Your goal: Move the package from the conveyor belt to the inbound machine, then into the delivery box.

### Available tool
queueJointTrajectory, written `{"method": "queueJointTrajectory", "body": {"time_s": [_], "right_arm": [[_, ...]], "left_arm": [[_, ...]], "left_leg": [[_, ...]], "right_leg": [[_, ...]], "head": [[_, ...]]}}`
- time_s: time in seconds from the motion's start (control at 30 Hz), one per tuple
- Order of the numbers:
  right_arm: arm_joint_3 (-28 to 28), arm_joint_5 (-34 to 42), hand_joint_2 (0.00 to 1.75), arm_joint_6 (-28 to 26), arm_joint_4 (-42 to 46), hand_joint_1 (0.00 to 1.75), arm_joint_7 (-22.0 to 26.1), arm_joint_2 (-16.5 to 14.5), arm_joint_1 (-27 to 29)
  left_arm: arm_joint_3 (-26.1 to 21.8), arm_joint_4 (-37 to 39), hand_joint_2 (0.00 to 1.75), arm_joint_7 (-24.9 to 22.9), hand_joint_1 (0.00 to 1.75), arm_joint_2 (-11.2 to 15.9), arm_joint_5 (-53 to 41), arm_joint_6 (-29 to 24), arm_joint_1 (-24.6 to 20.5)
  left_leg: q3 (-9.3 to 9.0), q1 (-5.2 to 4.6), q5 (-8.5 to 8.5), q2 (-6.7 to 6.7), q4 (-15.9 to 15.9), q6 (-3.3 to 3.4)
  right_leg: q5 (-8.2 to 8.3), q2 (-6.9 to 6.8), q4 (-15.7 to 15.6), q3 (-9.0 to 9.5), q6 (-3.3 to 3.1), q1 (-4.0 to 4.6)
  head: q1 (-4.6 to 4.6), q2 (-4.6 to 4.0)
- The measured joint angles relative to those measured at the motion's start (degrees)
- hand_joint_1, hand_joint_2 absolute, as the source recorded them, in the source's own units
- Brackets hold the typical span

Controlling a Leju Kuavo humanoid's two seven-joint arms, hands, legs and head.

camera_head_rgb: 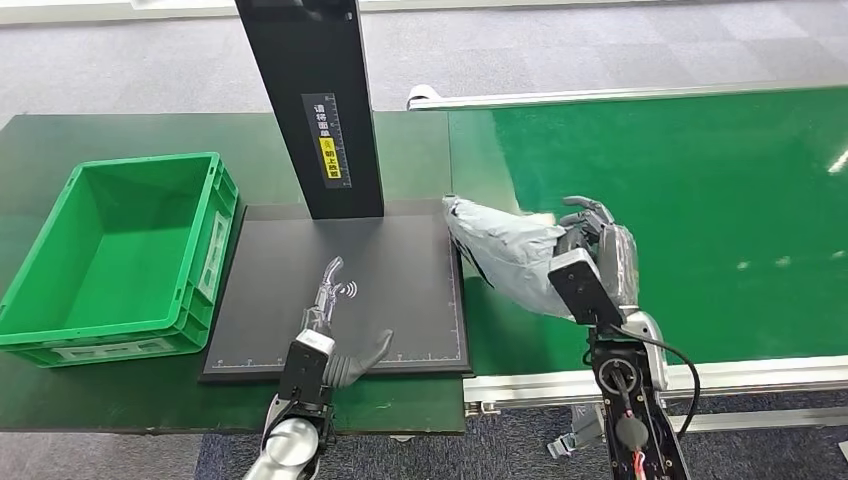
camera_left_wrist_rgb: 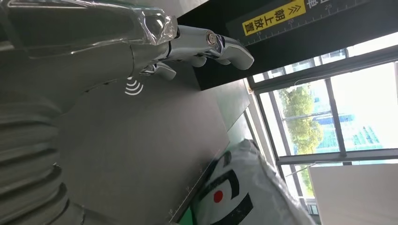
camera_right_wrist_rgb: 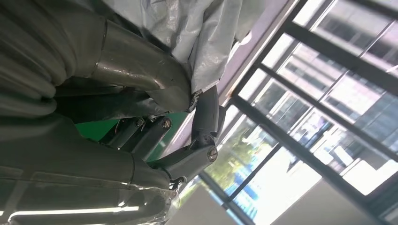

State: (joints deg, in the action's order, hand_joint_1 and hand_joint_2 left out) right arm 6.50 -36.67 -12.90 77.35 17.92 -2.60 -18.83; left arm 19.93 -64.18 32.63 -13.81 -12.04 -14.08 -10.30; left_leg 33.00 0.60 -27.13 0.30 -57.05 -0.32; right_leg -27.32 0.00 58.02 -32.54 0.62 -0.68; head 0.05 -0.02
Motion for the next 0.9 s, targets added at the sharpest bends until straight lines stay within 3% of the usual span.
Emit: {"method": "queueJointTrajectory", "body": {"time_s": [0.23, 0.4, 0.67, 0.7, 0.83, 0.9], "right_arm": [[7.76, 6.61, 1.75, 6.41, -4.68, 1.75, -2.17, -0.08, -9.14], [12.53, 8.38, 1.75, 8.69, -9.78, 1.75, -3.78, -3.16, -13.95], [16.67, 10.93, 1.75, 9.57, -19.09, 1.75, -5.06, -8.24, -19.98], [16.89, 11.58, 1.75, 10.02, -20.36, 1.68, -5.07, -8.78, -20.63], [17.60, 14.66, 1.75, 12.19, -26.62, 0.00, -5.06, -11.00, -22.93], [17.93, 15.64, 1.75, 12.52, -29.61, 0.00, -5.02, -11.85, -23.69]], "left_arm": [[-0.60, 1.66, 1.75, 0.34, 0.00, -0.21, 3.87, -5.28, -2.06], [-2.87, 4.53, 1.75, 1.90, 0.00, -0.69, 8.04, -10.89, -3.91], [-4.42, 7.83, 1.75, 3.14, 0.00, -1.36, 10.20, -12.93, -6.20], [-4.46, 8.27, 1.75, 3.15, 0.00, -1.46, 10.41, -13.13, -6.53], [-4.58, 10.26, 1.75, 3.24, 0.00, -1.92, 11.27, -13.66, -8.14], [-4.66, 11.02, 1.75, 3.25, 0.00, -2.07, 11.48, -13.73, -8.60]], "left_leg": [[0.02, 0.02, 0.04, -0.01, 0.00, -0.03], [0.05, 0.05, 0.04, 0.00, 0.00, -0.04], [0.08, 0.05, 0.04, -0.01, 0.00, -0.04], [0.08, 0.05, 0.04, -0.01, 0.00, -0.04], [0.07, 0.06, 0.05, -0.01, 0.00, -0.04], [0.07, 0.06, 0.05, -0.01, 0.00, -0.04]], "right_leg": [[0.01, 0.00, 0.04, 0.00, -0.01, 0.03], [0.00, 0.00, 0.04, -0.06, -0.01, 0.06], [0.00, -0.01, 0.04, -0.09, -0.01, 0.07], [0.00, 0.00, 0.04, -0.09, -0.01, 0.06], [0.01, 0.00, 0.04, -0.09, -0.01, 0.07], [0.01, 0.00, 0.05, -0.10, -0.01, 0.07]], "head": [[0.01, 0.01], [-0.01, 0.00], [0.01, 0.00], [0.01, 0.00], [0.01, 0.00], [0.00, 0.00]]}}
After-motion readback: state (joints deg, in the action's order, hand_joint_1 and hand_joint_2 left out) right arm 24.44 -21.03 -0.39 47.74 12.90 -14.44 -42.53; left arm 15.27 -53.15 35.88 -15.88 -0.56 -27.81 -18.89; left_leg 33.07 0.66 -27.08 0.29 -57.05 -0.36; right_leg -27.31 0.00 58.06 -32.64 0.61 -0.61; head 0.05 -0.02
